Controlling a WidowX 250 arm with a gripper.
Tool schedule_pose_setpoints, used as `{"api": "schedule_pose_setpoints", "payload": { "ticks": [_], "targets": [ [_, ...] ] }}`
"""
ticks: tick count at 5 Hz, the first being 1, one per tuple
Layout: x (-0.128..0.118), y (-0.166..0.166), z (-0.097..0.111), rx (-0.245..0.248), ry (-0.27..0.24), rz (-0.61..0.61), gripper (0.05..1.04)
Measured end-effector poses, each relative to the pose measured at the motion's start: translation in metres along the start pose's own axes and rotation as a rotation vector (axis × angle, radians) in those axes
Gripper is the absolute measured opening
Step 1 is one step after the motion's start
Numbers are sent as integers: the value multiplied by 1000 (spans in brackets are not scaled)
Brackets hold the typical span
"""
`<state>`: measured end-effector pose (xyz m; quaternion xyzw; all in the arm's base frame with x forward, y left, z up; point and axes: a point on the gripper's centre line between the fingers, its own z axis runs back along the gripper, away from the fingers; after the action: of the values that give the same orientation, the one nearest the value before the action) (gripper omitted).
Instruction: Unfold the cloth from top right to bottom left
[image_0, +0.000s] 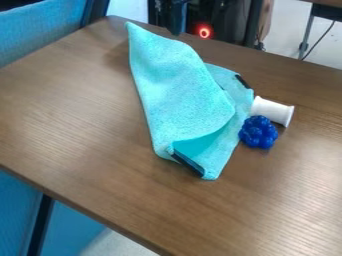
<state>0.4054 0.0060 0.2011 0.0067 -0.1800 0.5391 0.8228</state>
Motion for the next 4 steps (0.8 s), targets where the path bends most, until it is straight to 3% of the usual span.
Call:
{"api": "schedule_pose_setpoints", "payload": {
  "ticks": [1, 2, 4],
  "targets": [
    [-4, 1, -15, 40, 13, -5, 999],
    [-9, -2, -33, 104, -13, -18, 999],
    [-13, -18, -55, 155, -60, -39, 999]
  ]
}}
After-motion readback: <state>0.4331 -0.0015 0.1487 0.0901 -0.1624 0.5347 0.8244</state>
